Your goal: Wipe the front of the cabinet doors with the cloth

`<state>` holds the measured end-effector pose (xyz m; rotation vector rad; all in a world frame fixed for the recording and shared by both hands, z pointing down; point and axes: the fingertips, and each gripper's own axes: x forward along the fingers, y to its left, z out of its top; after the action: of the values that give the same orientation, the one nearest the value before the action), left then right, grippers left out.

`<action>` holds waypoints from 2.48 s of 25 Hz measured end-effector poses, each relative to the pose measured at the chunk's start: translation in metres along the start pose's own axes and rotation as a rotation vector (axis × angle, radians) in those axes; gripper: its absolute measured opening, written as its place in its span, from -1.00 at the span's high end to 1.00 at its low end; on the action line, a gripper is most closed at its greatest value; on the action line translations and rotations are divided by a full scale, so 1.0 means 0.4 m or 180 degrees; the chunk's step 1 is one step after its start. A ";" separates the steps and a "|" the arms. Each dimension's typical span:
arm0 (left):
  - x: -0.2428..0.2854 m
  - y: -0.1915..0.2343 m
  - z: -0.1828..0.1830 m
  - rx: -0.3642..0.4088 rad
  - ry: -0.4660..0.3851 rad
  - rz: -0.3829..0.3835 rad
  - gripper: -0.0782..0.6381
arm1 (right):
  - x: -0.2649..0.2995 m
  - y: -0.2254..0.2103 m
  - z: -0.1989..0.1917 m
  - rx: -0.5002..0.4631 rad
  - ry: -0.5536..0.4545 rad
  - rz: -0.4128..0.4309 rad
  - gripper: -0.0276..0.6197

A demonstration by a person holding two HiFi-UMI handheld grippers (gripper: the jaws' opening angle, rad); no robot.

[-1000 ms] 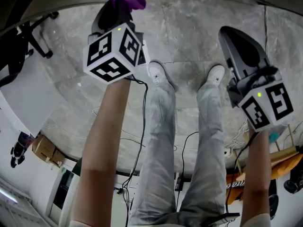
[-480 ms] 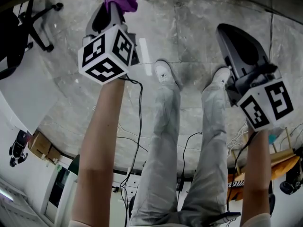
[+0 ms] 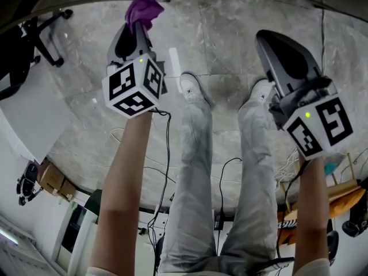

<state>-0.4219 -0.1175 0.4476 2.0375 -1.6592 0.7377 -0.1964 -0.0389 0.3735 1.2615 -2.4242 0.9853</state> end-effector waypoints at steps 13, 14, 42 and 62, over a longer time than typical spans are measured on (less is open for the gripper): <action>0.067 -0.583 -0.032 0.0321 0.0096 -0.0804 0.63 | -0.219 -0.247 -0.052 0.0095 0.0021 -0.0120 0.83; 0.080 -0.615 -0.028 0.0352 0.0088 -0.0839 0.63 | -0.230 -0.264 -0.059 0.0121 0.0019 -0.0127 0.83; 0.225 -0.366 -0.002 0.0263 0.0153 -0.0449 0.63 | -0.149 -0.233 -0.105 0.0200 0.0013 -0.0308 0.83; 0.213 0.088 -0.072 0.0379 0.0294 -0.0143 0.63 | 0.087 -0.021 -0.131 0.0305 -0.0100 -0.0333 0.83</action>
<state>-0.4477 -0.1721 0.5232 2.0802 -1.5470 0.9206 -0.2157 -0.0298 0.4332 1.4303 -2.3320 1.0712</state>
